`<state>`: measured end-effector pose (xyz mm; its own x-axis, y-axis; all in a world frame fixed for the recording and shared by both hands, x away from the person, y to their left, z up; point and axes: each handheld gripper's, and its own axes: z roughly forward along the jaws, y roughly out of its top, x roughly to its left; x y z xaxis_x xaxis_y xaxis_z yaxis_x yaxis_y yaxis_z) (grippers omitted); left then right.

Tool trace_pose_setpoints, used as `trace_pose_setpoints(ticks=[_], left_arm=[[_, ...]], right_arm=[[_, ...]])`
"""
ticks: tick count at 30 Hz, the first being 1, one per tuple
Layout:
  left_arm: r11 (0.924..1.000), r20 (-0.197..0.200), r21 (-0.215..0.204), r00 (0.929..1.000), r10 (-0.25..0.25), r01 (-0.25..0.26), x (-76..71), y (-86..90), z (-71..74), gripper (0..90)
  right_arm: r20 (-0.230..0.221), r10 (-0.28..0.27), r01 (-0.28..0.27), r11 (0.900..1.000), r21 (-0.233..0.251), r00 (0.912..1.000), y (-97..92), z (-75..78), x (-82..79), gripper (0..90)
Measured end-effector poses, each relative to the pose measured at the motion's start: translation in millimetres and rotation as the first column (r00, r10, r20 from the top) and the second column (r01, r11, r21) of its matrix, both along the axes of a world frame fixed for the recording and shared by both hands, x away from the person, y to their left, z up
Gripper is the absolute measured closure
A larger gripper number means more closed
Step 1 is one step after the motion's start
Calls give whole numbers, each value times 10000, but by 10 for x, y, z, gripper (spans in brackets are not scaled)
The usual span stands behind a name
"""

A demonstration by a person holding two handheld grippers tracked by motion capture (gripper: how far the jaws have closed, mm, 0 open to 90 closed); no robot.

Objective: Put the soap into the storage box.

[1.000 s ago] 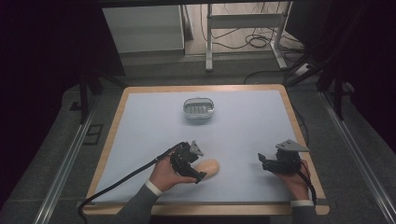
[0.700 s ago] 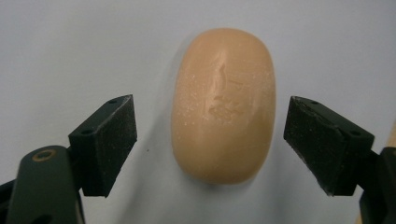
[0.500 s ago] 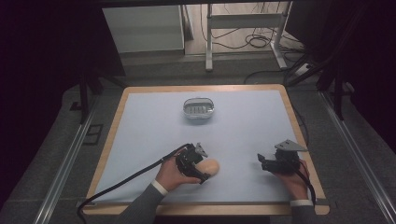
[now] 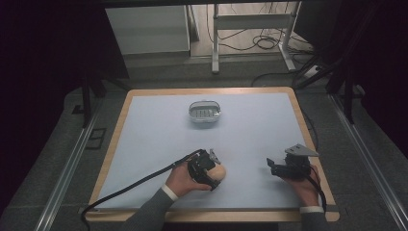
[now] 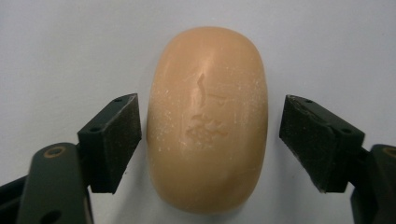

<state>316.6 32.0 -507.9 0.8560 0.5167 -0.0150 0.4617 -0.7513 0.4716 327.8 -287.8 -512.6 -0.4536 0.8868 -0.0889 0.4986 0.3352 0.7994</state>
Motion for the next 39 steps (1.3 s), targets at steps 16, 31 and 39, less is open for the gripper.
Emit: trace_pose_setpoints(ticks=[16, 31, 39], left_arm=[[9999, 81, 143, 10000, -1, 0, 0, -4, -17, 318], [9993, 184, 308, 9996, -204, 198, 11, 14, -2, 326], [9998, 318, 205, 9995, -63, 57, 54, 84, 94, 326]], right_arm=[[107, -108, 109, 9999, -58, 9999, -17, 8, -2, 134], [442, -708, 703, 9974, 138, 9965, -81, 36, -10, 134], [442, -741, 738, 9972, 104, 9963, -80, 33, -9, 135]])
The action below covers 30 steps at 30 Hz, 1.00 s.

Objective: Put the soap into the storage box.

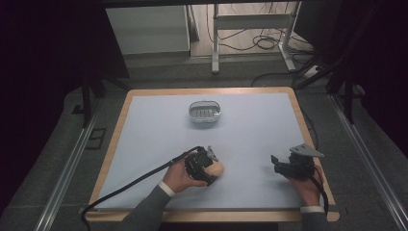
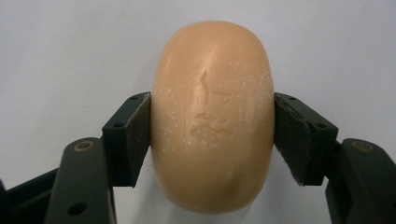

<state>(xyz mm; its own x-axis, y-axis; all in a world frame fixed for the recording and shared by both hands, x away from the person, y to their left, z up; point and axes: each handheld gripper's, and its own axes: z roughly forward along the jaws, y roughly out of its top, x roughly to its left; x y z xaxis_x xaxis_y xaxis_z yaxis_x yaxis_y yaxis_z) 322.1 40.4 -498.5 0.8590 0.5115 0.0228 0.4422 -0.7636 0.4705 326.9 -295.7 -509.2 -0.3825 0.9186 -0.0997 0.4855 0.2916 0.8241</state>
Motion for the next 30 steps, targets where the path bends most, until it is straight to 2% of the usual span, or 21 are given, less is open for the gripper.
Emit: trace_pose_setpoints(ticks=[10, 30], left_arm=[[9996, 237, -52, 9993, 285, -284, 119, 120, 121, 326], [9976, 272, -316, 9976, 632, -623, 249, 252, 231, 326]], right_arm=[[-85, -43, 43, 10000, -22, 10000, 4, -12, 5, 134], [-105, 2, -2, 10000, -16, 9999, 13, -15, 7, 134]])
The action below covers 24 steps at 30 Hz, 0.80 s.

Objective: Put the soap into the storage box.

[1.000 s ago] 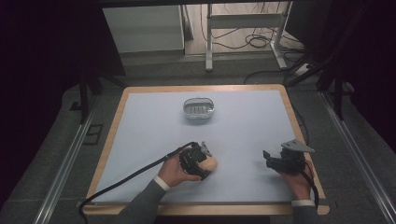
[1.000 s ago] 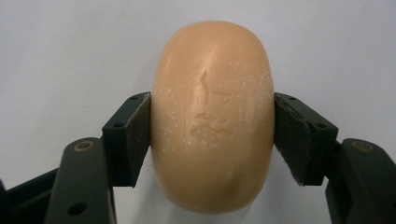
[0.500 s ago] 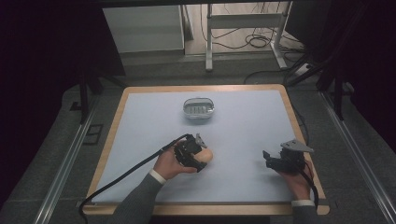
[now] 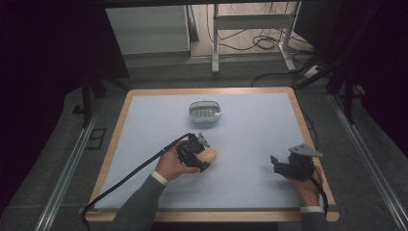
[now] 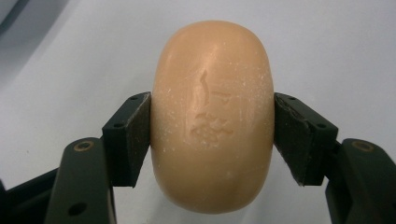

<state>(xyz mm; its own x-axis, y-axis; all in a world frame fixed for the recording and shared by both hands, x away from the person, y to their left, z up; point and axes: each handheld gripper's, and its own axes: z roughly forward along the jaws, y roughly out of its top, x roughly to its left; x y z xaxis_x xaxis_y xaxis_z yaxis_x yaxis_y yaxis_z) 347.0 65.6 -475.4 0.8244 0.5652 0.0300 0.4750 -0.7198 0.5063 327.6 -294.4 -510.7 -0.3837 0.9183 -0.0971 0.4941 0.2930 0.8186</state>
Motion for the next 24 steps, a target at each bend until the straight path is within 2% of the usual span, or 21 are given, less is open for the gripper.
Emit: trace_pose_setpoints(ticks=[3, 8, 12, 21, 24], left_arm=[[9999, -8, -146, 10000, -21, 21, 13, 18, 22, 326], [9998, 7, -161, 10000, 98, -98, 65, 54, 41, 326], [9995, -153, -297, 9998, 123, -127, 125, 92, 53, 326], [9987, 46, -341, 9992, 392, -390, 209, 169, 104, 326], [9980, -60, -434, 9990, 448, -450, 253, 194, 111, 326]], right_arm=[[-12, 11, -11, 10000, 1, 10000, 12, -2, 0, 134], [-34, 29, -29, 10000, 18, 10000, 12, -5, 3, 134], [-39, 28, -28, 10000, 14, 10000, 12, -4, 2, 134], [-101, 102, -101, 9999, 54, 9999, 14, -16, 8, 134], [-101, 96, -95, 9999, 59, 9999, 12, -18, 9, 134]])
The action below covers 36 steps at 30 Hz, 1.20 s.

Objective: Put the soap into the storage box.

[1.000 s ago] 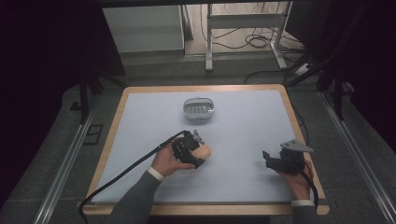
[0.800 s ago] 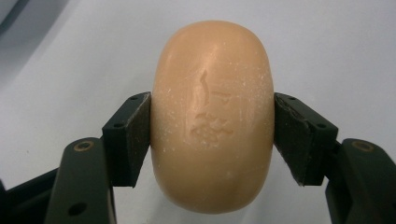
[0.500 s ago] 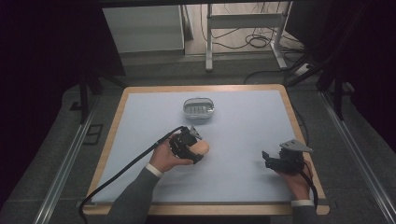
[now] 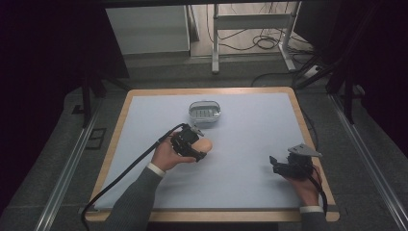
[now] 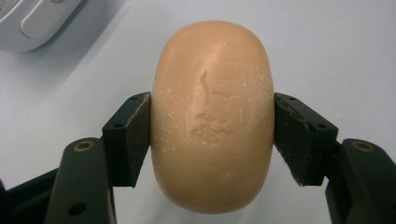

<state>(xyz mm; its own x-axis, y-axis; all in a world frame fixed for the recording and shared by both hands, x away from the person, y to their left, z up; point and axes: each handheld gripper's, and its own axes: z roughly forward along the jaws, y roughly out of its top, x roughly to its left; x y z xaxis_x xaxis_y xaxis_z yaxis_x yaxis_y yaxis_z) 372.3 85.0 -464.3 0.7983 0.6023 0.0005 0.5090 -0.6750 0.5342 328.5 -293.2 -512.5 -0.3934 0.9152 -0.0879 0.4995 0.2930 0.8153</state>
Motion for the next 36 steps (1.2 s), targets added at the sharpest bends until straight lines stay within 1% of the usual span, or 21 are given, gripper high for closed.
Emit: trace_pose_setpoints(ticks=[3, 5, 13, 15, 20, 25, 26, 28, 31, 35, 36], left_arm=[[10000, -29, -43, 10000, 78, -78, 48, 34, 11, 326], [9997, -18, -150, 9998, 199, -200, 72, 56, 22, 326], [9989, 117, -167, 9989, 447, -445, 160, 144, 64, 326], [9984, 97, -208, 9986, 525, -523, 187, 164, 68, 326], [9984, 183, -4, 9982, 567, -567, 247, 188, 106, 326], [9986, 256, 49, 9983, 530, -532, 286, 167, 152, 326], [9984, 256, -16, 9981, 557, -557, 296, 167, 156, 326], [9983, 187, -19, 9981, 585, -585, 322, 183, 157, 326], [9977, 188, 91, 9976, 663, -665, 361, 209, 149, 326], [9967, 157, -20, 9966, 806, -806, 412, 245, 153, 326], [9967, 174, 82, 9966, 809, -811, 426, 252, 156, 326]], right_arm=[[-18, 4, -4, 10000, -13, 10000, -1, -5, 3, 134], [-22, 6, -6, 10000, -14, 10000, 1, -7, 3, 134], [-15, -10, 10, 10000, -48, 10000, 4, -13, 7, 134], [-13, -10, 10, 10000, -49, 10000, 4, -13, 7, 134], [-59, -36, 36, 10000, 16, 10000, 1, -25, 14, 134], [-33, -51, 51, 10000, -8, 10000, -13, -32, 18, 135], [-33, -51, 51, 10000, -8, 10000, -13, -32, 18, 135], [-17, -53, 53, 10000, -7, 10000, -17, -26, 16, 134], [17, -57, 57, 10000, 6, 10000, -26, -19, 13, 134], [-14, -49, 49, 10000, -29, 10000, -20, -25, 17, 134], [-28, -31, 31, 10000, -35, 10000, -13, -27, 19, 134]])
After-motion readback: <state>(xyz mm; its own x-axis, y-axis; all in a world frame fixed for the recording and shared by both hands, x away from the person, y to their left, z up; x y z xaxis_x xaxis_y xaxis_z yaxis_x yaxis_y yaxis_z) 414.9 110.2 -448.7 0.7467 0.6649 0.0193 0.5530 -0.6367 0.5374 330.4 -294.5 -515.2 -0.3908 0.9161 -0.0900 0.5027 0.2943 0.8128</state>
